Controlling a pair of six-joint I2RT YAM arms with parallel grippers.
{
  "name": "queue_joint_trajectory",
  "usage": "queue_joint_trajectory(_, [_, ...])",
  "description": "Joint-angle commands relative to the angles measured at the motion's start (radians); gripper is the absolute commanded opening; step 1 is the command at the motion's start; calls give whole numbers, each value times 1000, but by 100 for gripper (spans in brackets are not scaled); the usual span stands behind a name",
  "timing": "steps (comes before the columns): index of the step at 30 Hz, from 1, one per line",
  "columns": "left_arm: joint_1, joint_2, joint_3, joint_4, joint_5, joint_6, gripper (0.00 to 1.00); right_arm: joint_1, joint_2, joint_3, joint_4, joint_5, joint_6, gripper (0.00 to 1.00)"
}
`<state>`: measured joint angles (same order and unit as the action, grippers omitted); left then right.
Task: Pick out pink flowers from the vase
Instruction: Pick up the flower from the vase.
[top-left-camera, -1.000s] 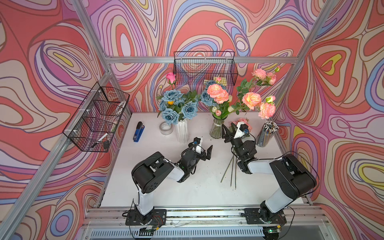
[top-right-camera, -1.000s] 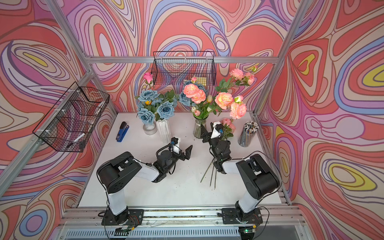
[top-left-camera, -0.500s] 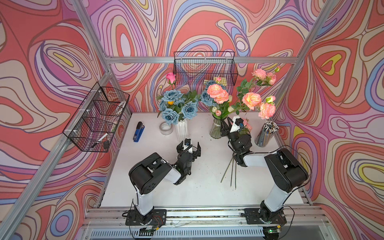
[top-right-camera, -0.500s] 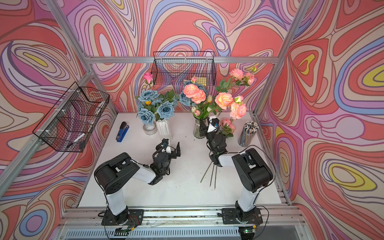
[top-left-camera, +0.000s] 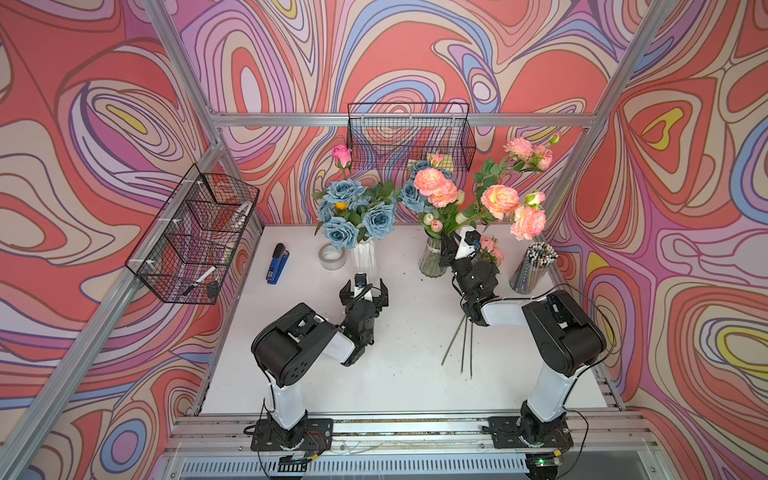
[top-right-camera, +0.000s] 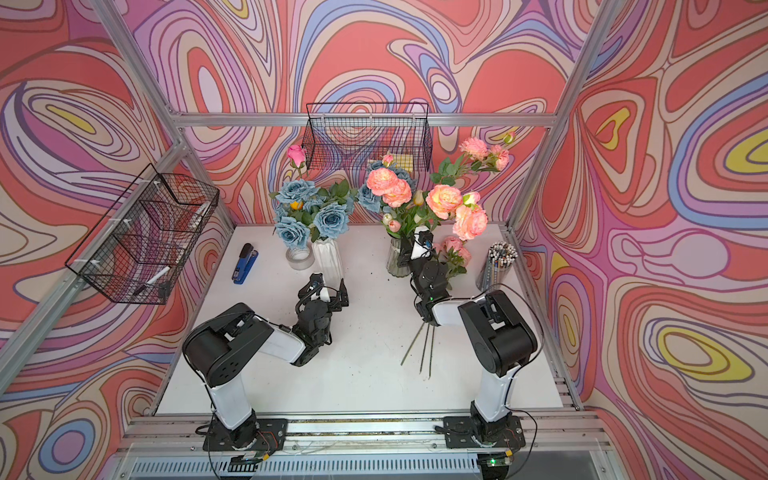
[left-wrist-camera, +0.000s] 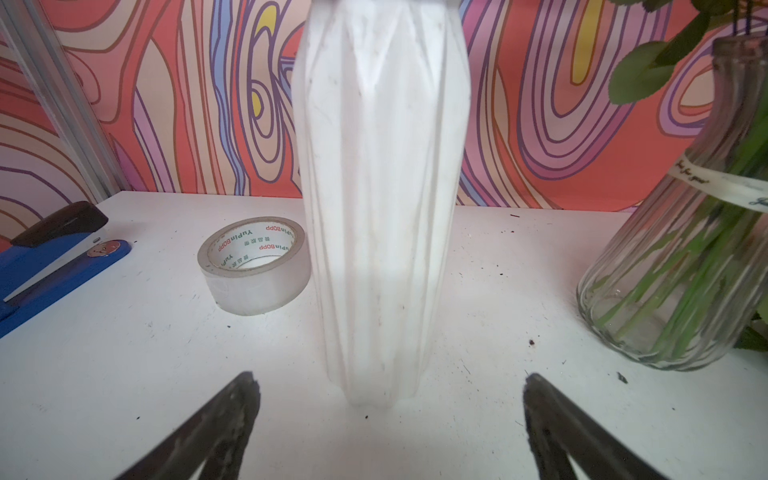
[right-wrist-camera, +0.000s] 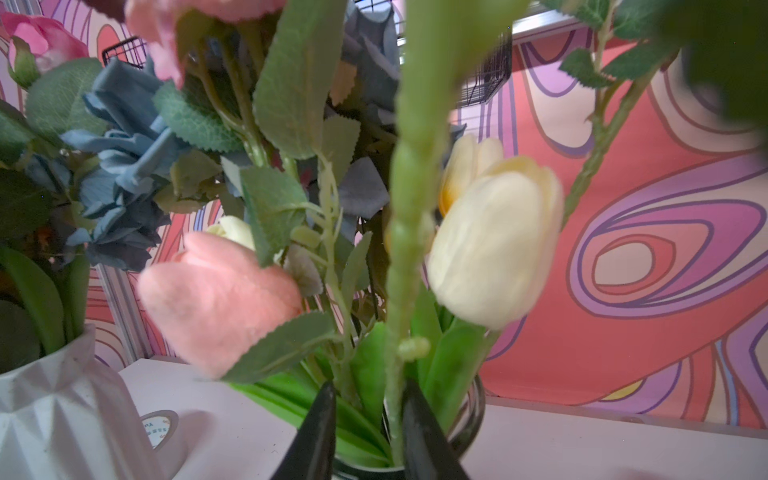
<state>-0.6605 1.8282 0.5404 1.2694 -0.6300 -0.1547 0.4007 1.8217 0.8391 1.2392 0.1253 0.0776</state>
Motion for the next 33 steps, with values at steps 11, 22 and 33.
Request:
queue_joint_trajectory(11, [7,-35,-13,56,52,-31,100,2,-84,47,-87,15,-74,4])
queue_joint_trajectory(22, [7,-69,-8,56,139,-36,100,1,-171,131,-215,-10,-146,0])
queue_joint_trajectory(33, [7,-140,1,56,418,30,100,3,-358,258,-534,-52,-208,0])
